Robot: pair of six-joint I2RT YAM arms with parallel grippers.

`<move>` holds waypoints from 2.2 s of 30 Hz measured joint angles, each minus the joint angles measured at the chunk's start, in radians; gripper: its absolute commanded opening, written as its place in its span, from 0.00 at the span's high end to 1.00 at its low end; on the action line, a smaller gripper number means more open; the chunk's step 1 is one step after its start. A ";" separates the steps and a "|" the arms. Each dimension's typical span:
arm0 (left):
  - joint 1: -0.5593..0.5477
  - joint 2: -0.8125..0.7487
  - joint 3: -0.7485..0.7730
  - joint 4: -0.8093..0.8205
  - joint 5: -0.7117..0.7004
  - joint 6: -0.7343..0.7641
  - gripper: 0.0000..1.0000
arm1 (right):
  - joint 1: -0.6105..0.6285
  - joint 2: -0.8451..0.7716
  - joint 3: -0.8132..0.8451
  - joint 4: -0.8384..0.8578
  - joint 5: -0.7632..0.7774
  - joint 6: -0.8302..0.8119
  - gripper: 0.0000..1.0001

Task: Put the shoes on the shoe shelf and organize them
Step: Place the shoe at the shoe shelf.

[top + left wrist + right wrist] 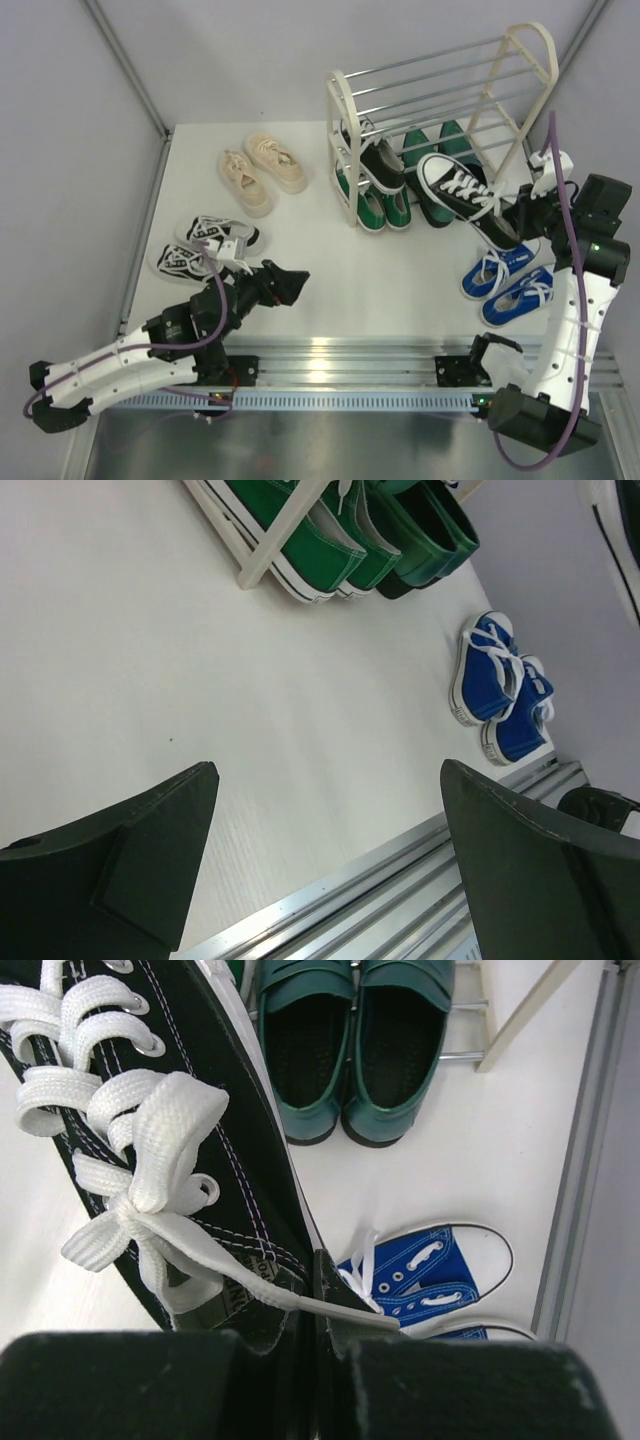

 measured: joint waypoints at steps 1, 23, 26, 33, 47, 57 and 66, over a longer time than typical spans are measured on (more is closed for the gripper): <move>0.000 0.013 0.006 -0.008 -0.004 0.006 0.02 | 0.000 0.013 0.003 0.017 0.011 0.019 1.00; 0.000 0.071 0.045 -0.021 -0.017 0.034 0.02 | 0.357 0.354 0.117 0.291 0.417 0.358 1.00; 0.000 0.070 0.045 -0.022 -0.016 0.027 0.02 | 0.397 0.382 0.117 0.327 0.469 0.409 1.00; 0.000 0.070 0.045 -0.022 -0.015 0.008 0.02 | 0.476 0.410 0.117 0.428 0.506 0.517 1.00; 0.000 0.070 0.045 -0.022 0.001 -0.037 0.02 | 0.600 0.496 0.130 0.510 0.604 0.652 1.00; 0.000 0.070 0.045 -0.022 0.021 -0.064 0.02 | 0.626 0.504 0.135 0.558 0.667 0.717 1.00; 0.000 0.069 0.045 -0.022 0.026 -0.068 0.02 | 0.657 0.556 0.170 0.576 0.687 0.740 0.98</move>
